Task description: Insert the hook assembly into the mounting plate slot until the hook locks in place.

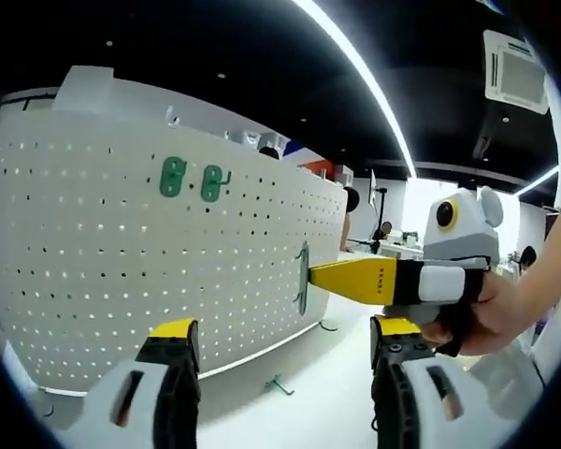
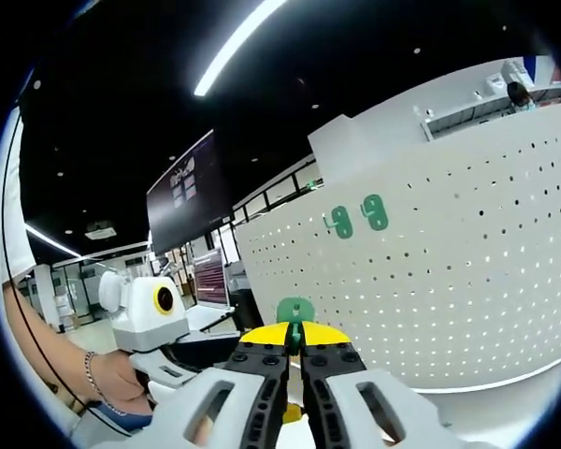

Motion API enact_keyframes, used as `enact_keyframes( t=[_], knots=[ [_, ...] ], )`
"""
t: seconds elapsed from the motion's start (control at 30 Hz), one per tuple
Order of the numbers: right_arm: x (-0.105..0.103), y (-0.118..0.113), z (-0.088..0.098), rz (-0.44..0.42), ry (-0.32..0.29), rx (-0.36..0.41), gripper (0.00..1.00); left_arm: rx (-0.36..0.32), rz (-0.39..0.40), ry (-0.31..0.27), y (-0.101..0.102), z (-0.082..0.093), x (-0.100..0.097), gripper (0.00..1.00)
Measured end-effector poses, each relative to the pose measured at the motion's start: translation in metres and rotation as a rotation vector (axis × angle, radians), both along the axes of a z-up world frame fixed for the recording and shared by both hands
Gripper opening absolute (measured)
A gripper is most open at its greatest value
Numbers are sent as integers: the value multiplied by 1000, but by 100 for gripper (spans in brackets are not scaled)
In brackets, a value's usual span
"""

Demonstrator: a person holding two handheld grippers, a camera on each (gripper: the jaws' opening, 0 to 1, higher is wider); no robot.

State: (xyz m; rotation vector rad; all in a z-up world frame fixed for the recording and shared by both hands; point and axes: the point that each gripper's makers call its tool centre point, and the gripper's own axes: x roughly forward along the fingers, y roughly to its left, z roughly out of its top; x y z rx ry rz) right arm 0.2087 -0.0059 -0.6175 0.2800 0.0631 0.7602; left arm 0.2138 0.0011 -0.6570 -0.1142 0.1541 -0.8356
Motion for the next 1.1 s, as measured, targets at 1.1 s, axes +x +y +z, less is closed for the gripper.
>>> enact_keyframes(
  t=[1.1],
  knots=[
    [45, -36, 20, -188, -115, -251, 0, 56, 7, 19, 14, -25, -11, 74]
  ],
)
